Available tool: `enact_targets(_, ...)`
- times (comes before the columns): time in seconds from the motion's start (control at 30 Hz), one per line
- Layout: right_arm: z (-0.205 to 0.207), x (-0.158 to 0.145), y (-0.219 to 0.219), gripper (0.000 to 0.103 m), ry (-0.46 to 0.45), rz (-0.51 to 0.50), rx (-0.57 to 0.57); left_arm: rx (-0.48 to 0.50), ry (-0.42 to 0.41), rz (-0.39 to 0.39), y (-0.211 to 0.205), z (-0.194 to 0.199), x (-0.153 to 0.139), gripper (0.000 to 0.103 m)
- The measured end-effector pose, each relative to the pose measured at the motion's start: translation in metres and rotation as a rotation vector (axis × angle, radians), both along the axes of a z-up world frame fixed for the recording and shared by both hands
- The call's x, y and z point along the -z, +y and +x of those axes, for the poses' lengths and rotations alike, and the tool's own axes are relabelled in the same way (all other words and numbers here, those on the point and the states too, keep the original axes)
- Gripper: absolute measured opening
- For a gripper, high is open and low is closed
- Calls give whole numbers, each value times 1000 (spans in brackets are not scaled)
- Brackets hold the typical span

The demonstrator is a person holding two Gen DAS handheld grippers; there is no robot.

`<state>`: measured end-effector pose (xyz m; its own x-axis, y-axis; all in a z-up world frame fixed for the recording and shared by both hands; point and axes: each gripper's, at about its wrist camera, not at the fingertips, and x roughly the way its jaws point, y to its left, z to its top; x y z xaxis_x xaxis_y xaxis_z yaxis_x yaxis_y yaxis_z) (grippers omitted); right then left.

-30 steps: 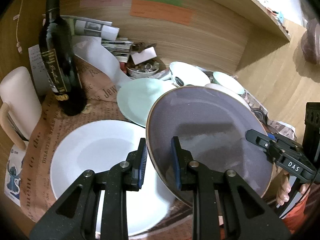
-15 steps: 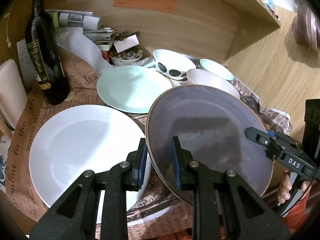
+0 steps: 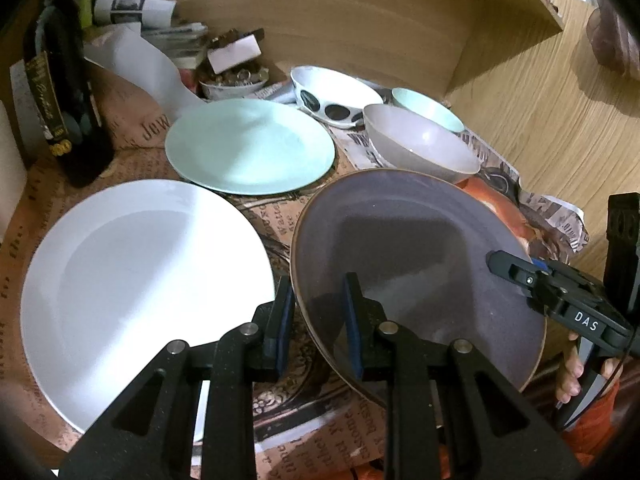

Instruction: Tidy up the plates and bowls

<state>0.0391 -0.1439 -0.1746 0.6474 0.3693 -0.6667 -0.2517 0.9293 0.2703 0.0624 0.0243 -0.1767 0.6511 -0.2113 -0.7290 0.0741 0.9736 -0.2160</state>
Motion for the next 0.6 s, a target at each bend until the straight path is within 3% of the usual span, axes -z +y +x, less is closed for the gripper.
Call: enact_targets(0.6, 15, 14, -12, 29, 50, 27, 18, 27, 39, 27, -10, 19, 14, 23)
